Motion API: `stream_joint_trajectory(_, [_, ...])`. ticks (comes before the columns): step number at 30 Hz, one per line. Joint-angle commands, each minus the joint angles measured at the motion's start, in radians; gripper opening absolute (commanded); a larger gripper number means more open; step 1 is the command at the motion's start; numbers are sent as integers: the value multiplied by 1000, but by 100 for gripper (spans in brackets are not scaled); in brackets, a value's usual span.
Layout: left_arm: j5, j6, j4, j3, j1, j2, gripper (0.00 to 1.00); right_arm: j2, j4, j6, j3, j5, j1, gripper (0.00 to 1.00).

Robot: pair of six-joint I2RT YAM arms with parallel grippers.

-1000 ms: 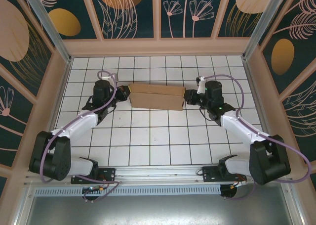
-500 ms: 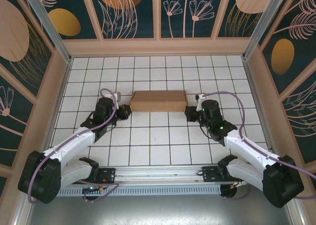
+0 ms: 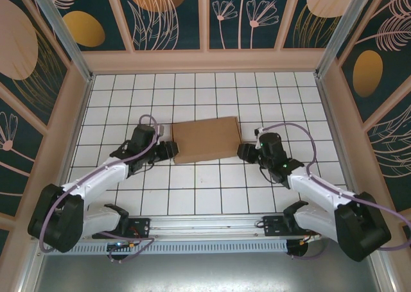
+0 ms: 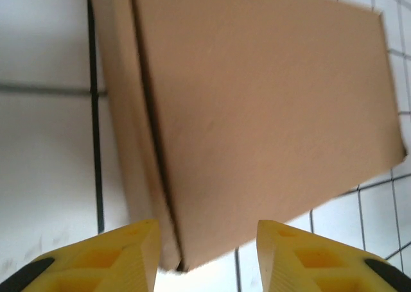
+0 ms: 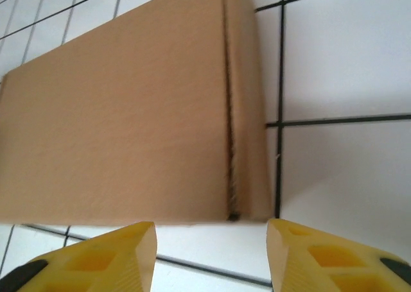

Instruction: Fold the paper box

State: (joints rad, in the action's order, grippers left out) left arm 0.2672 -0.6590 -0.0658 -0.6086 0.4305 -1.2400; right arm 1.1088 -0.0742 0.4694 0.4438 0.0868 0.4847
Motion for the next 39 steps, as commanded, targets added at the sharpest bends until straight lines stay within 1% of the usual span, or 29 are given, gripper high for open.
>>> stream_joint_trajectory(1, [-24, 10, 38, -37, -31, -89, 44, 90, -39, -32, 73, 49, -56, 50])
stream_joint_trajectory(3, [9, -4, 93, -46, -42, -148, 41, 156, -69, -52, 100, 72, -66, 49])
stream_joint_trajectory(7, [56, -36, 191, -56, -44, -273, 31, 301, -135, -53, 157, 125, -87, 45])
stream_joint_trajectory(10, [46, -26, 218, -111, -48, -365, 26, 417, -176, -45, 207, 156, -92, 39])
stream_joint_trajectory(13, [47, -34, 244, -197, -59, -447, 23, 513, -174, -55, 276, 148, -102, 31])
stream_joint_trajectory(14, [36, -25, 238, -236, -64, -467, 22, 538, -180, -57, 297, 148, -112, 29])
stream_joint_trajectory(16, [25, -3, 205, -314, -75, -554, 22, 589, -193, -50, 338, 167, -134, 27])
stream_joint_trajectory(19, [14, 5, 176, -395, -101, -625, 21, 674, -157, -57, 430, 185, -141, 27])
stream_joint_trajectory(22, [1, 15, 175, -422, -121, -642, 21, 702, -162, -40, 461, 183, -141, 28])
stream_joint_trajectory(26, [-15, 49, 131, -466, -132, -642, 24, 707, -165, -31, 467, 190, -140, 29])
stream_joint_trajectory(27, [-19, 51, 130, -467, -134, -639, 26, 707, -164, -29, 470, 195, -138, 31])
stream_joint_trajectory(28, [-23, 58, 125, -470, -135, -637, 31, 705, -161, -29, 473, 195, -138, 35])
stream_joint_trajectory(30, [-57, 65, 97, -481, -139, -623, 44, 685, -142, -23, 475, 162, -139, 48])
stream_joint_trajectory(32, [-88, 84, 70, -491, -149, -581, 64, 618, -141, -30, 465, 115, -144, 59])
stream_joint_trajectory(33, [-104, 94, 65, -494, -152, -549, 77, 581, -149, -36, 457, 99, -147, 64])
stream_joint_trajectory(34, [-125, 109, 66, -493, -154, -503, 99, 535, -148, -46, 457, 79, -150, 80])
stream_joint_trajectory(35, [-151, 130, 74, -486, -153, -444, 99, 494, -135, -63, 470, 68, -153, 99])
stream_joint_trajectory(37, [-187, 177, 129, -452, -155, -331, 99, 424, -100, -112, 506, 29, -151, 99])
stream_joint_trajectory(39, [-216, 237, 268, -343, -155, -178, 99, 346, -82, -167, 519, -32, -147, 99])
